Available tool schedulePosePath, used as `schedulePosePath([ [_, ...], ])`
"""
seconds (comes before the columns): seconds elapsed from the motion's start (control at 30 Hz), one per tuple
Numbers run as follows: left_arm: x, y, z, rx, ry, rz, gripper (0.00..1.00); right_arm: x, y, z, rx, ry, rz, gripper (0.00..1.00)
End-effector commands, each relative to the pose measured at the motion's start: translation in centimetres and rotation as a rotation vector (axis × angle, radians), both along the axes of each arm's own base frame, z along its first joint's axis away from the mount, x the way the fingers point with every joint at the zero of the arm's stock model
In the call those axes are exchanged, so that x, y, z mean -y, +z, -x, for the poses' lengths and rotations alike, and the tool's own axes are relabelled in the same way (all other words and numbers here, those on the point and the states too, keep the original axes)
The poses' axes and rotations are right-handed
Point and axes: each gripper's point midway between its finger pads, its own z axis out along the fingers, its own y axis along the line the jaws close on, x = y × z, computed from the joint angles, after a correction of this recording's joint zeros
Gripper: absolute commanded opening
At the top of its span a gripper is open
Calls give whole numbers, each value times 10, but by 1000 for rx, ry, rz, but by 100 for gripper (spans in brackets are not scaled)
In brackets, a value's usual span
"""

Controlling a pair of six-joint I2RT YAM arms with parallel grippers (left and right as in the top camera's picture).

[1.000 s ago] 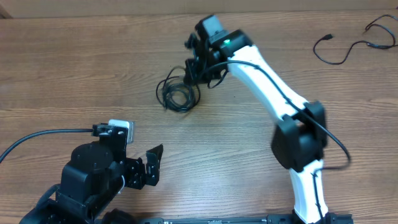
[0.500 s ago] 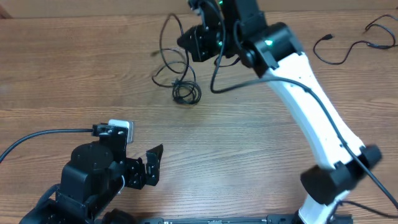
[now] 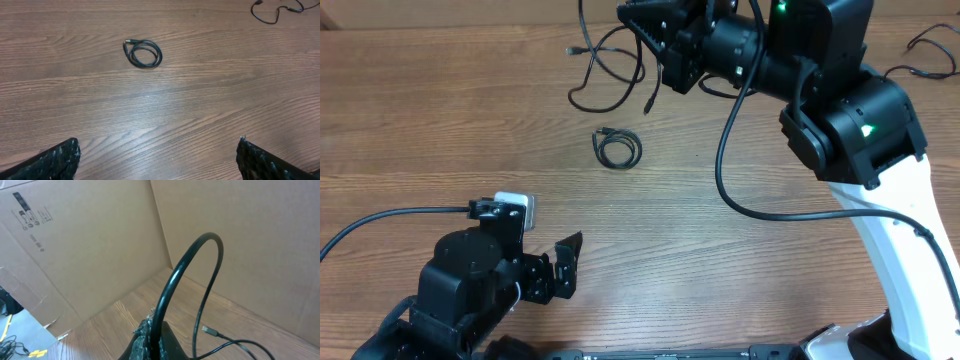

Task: Untangle cables
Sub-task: 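Lift the strand up and away with the right gripper, pulling it out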

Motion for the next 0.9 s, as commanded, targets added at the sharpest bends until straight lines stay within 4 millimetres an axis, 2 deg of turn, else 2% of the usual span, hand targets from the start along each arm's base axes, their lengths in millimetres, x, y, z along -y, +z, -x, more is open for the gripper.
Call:
schedulePosePath([
  [0.0,-2,-1,-1,8,-4,-22,100,6,7,-2,15,-39,-2,4],
  [0.13,-2,-1,-2,8,-4,-22,100,28,-17,-22,-120,-231,21,4],
  [0.2,-2,-1,-1,8,-4,-22,100,37,-31,-25,-201,-301,29,4],
  [0.53,-2,-1,-1,8,-4,-22,100,49,-81,-7,-384,-317,160,4],
  [0.67,-2,-1,-1,8,-4,-22,100,41,-90,7,-444,-242,174,4],
  [0.87,-2,-1,-1,8,-4,-22,100,16,-95,41,-501,8,176,4],
])
